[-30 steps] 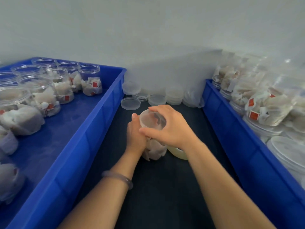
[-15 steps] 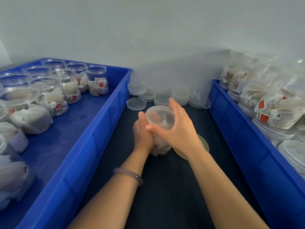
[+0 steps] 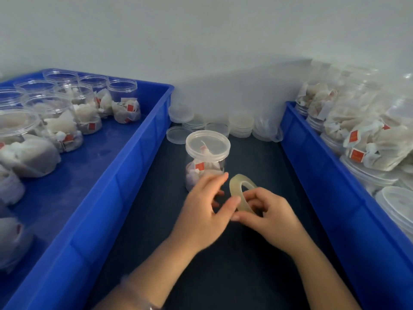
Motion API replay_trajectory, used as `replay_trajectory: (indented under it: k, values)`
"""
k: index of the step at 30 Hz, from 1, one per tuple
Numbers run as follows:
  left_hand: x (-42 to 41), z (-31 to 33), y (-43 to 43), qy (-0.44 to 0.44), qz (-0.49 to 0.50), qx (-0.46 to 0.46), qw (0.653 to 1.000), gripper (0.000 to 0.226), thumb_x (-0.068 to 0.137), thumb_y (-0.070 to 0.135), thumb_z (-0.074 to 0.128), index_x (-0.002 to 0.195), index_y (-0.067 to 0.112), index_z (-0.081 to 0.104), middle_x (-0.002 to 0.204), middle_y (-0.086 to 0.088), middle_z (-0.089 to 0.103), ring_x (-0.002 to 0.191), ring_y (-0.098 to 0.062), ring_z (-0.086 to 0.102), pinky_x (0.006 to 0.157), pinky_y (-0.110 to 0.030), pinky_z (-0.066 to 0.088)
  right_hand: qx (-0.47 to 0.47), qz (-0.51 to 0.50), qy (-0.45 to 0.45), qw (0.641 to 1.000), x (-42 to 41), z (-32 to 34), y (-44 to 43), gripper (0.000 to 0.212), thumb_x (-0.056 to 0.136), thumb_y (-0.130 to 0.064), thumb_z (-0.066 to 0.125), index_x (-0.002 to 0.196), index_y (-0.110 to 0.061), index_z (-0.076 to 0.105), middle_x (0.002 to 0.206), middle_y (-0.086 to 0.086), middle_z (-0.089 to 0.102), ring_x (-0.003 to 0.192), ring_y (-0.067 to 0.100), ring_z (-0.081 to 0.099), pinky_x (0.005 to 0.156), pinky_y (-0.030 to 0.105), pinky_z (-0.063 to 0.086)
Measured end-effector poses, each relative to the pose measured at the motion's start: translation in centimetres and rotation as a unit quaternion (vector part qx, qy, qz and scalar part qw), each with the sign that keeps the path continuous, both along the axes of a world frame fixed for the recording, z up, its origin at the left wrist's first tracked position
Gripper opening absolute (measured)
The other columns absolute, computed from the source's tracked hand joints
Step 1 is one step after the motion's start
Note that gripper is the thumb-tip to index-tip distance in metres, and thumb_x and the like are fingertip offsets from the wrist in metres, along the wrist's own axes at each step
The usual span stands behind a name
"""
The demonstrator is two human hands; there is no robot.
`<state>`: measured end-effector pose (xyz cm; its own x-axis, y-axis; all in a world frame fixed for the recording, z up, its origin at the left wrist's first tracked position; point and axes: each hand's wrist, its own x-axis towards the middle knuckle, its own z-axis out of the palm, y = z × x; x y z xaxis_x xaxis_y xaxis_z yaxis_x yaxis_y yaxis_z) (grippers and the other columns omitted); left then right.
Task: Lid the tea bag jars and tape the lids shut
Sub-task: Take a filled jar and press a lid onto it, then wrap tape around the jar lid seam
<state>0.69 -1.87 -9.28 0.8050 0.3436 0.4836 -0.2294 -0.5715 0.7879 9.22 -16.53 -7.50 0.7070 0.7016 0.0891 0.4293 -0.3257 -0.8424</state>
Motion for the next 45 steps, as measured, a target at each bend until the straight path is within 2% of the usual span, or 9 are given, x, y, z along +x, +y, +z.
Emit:
replay_trajectory:
  k: [2, 4, 10, 16, 20, 25, 32, 36, 45]
  values:
    - [-0.1, -0.1, -0.1, 0.057, -0.071, -0.031, 0.995, 0.053, 0.090, 0.029, 0.063, 0.139, 0.021, 0.045, 0.133, 0.010, 0.048, 0.116, -0.001, 0.053, 0.092, -0.018, 0.047, 0.049, 0.024, 0.026, 0.998, -0.8, 0.1, -0.1, 0.053, 0.050, -0.052, 0.080, 0.094, -0.029, 0.064, 0.080, -0.006, 0.073, 0.067, 0.009, 0.068, 0.062, 0.021, 0.054]
    - [-0.2, 0.1, 0.0, 0.034, -0.081, -0.048, 0.995, 0.056, 0.085, 0.033, 0.062, 0.136, 0.023, 0.044, 0.133, 0.007, 0.052, 0.112, 0.001, 0.056, 0.093, -0.017, 0.047, 0.070, 0.014, 0.030, 0.997, -1.0, -0.2, -0.1, 0.056, 0.045, -0.051, 0.082, 0.094, -0.031, 0.064, 0.081, -0.005, 0.073, 0.069, 0.013, 0.068, 0.063, 0.027, 0.056]
    - [-0.1, -0.4, -1.1, -0.101, 0.076, 0.056, 0.990, 0.027, 0.078, 0.015, 0.073, 0.103, 0.004, 0.073, 0.095, -0.002, 0.072, 0.088, -0.005, 0.066, 0.080, -0.017, 0.053, 0.114, -0.053, 0.006, 0.992, -1.6, -1.0, 1.0, 0.052, 0.044, -0.056, 0.079, 0.089, -0.035, 0.061, 0.082, -0.015, 0.071, 0.073, 0.007, 0.069, 0.064, 0.026, 0.057]
    - [-0.3, 0.0, -0.5, 0.006, 0.001, -0.115, 0.993, 0.035, 0.085, 0.008, 0.068, 0.118, 0.019, 0.065, 0.100, 0.008, 0.072, 0.092, -0.001, 0.067, 0.084, -0.018, 0.052, 0.130, -0.042, -0.015, 0.991, -1.3, -1.4, 1.1, 0.050, 0.048, -0.056, 0.079, 0.090, -0.039, 0.059, 0.086, -0.022, 0.071, 0.078, 0.001, 0.069, 0.064, 0.016, 0.055]
    - [-0.3, -0.2, -0.3, 0.000, 0.014, -0.113, 0.994, 0.022, 0.080, 0.004, 0.072, 0.099, 0.015, 0.074, 0.087, 0.010, 0.073, 0.082, -0.002, 0.069, 0.076, -0.015, 0.052, 0.107, -0.024, -0.032, 0.994, -1.2, -1.6, 0.9, 0.048, 0.051, -0.052, 0.079, 0.091, -0.035, 0.059, 0.085, -0.021, 0.070, 0.078, -0.002, 0.067, 0.068, 0.010, 0.050]
    - [0.0, -0.1, 0.1, 0.010, -0.015, -0.229, 0.973, 0.015, 0.081, 0.008, 0.071, 0.095, 0.012, 0.072, 0.087, 0.001, 0.074, 0.080, -0.012, 0.071, 0.071, -0.021, 0.055, 0.116, -0.011, -0.028, 0.993, -1.3, -1.9, 1.2, 0.051, 0.052, -0.053, 0.080, 0.094, -0.032, 0.059, 0.087, -0.023, 0.071, 0.081, -0.004, 0.068, 0.070, 0.009, 0.050]
    - [0.1, -0.2, -0.7, 0.070, -0.081, -0.263, 0.959, 0.018, 0.079, 0.000, 0.071, 0.078, 0.018, 0.071, 0.083, 0.002, 0.071, 0.077, -0.008, 0.068, 0.064, -0.018, 0.053, 0.094, -0.028, -0.079, 0.992, -1.1, -1.9, 0.8, 0.055, 0.053, -0.060, 0.074, 0.094, -0.026, 0.058, 0.086, -0.014, 0.070, 0.077, 0.007, 0.068, 0.068, 0.031, 0.055]
    - [0.0, -0.1, -0.2, 0.026, -0.072, -0.286, 0.955, 0.024, 0.079, -0.001, 0.070, 0.097, 0.015, 0.067, 0.086, 0.001, 0.073, 0.081, -0.010, 0.070, 0.067, -0.017, 0.053, 0.100, -0.037, -0.070, 0.992, -1.3, -1.7, 1.1, 0.055, 0.052, -0.061, 0.075, 0.094, -0.031, 0.057, 0.089, -0.020, 0.069, 0.081, 0.002, 0.068, 0.071, 0.024, 0.055]
    - [0.1, -0.1, 0.3, 0.042, -0.061, -0.221, 0.972, 0.016, 0.080, 0.006, 0.072, 0.081, 0.021, 0.065, 0.081, 0.006, 0.072, 0.076, -0.005, 0.068, 0.069, -0.015, 0.051, 0.108, -0.036, -0.084, 0.990, -1.4, -1.8, 1.2, 0.049, 0.052, -0.056, 0.077, 0.091, -0.034, 0.055, 0.091, -0.023, 0.067, 0.079, -0.002, 0.066, 0.067, 0.010, 0.050]
